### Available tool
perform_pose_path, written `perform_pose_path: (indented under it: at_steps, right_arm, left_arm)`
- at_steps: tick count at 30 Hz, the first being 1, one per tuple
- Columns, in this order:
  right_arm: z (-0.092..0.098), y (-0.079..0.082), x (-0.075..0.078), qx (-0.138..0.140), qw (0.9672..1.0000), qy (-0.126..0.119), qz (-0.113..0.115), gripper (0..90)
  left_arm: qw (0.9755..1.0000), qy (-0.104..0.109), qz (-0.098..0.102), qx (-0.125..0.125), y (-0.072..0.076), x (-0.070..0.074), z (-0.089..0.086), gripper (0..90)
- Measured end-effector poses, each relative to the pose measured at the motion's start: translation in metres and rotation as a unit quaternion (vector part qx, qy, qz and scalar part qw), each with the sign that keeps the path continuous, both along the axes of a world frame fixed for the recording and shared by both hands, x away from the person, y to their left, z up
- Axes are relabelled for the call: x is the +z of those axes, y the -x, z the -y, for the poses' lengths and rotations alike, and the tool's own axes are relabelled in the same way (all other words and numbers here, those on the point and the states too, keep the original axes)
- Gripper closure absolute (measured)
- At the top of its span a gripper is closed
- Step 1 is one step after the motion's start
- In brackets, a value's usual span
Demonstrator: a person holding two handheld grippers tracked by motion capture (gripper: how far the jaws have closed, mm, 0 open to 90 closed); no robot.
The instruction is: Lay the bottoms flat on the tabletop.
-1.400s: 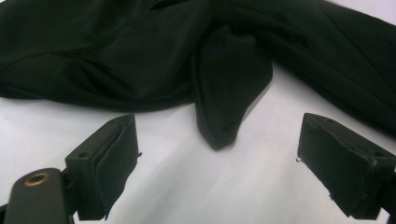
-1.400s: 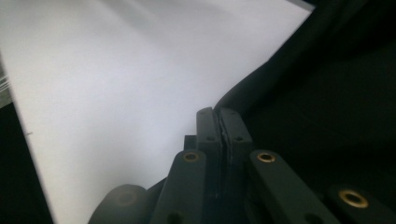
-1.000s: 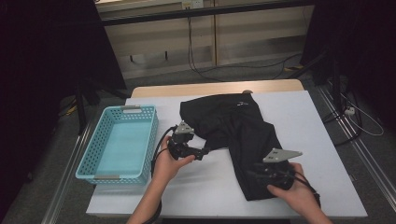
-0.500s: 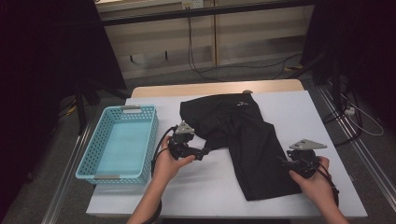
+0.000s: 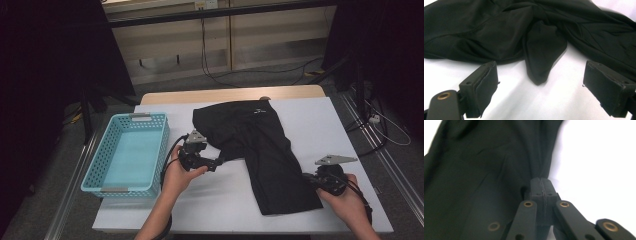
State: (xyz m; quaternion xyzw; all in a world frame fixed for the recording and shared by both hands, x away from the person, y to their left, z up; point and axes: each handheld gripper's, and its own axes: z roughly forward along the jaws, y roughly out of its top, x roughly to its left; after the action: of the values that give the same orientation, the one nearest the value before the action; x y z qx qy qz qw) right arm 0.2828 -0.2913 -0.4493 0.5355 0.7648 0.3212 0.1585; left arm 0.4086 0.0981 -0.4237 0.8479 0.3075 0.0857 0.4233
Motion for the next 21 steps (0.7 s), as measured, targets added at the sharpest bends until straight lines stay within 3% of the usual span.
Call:
perform_pose_path:
  at_steps: [4,9,14,17,21]
  right_arm:
    - [-0.001,0.006,0.004,0.010,0.9999,-0.004,-0.001,88.7]
    - [-0.002,-0.008,0.005,0.002,0.9999,0.009,0.007,61.0]
    - [0.002,-0.042,0.015,-0.017,0.9987,0.009,0.048,48.8]
    - [0.004,-0.070,0.017,-0.034,0.9971,-0.001,0.068,47.5]
    - [-0.001,-0.101,0.010,-0.049,0.9961,0.002,0.073,46.5]
  left_arm:
    - [1.0000,0.000,0.001,0.002,-0.001,0.001,-0.003,12.4]
    - [1.0000,0.003,0.001,0.004,0.000,0.003,-0.004,12.4]
    - [1.0000,0.004,-0.002,0.006,0.000,0.002,-0.005,12.3]
    - [1.0000,0.000,-0.001,0.004,0.000,0.001,-0.006,12.2]
    - [1.0000,-0.001,-0.003,0.006,0.000,0.001,-0.008,12.3]
